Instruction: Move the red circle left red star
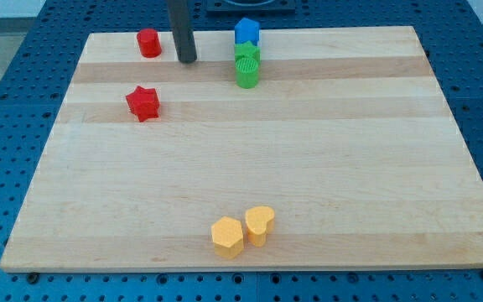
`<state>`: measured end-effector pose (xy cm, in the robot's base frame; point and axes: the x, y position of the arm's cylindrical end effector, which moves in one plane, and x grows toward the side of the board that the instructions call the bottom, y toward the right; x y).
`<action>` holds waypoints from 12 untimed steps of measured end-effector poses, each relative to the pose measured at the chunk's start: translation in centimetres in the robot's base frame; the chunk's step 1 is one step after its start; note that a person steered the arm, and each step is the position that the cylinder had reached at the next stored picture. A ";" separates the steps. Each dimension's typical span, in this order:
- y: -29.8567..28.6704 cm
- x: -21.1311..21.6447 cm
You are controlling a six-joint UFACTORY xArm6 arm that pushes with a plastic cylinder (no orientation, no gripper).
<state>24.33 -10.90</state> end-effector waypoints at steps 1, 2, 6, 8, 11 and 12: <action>-0.3 -5.1; -3.4 -5.2; -10.5 -0.7; -18.1 3.0; -17.7 4.6; -17.1 1.8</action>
<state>26.12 -28.01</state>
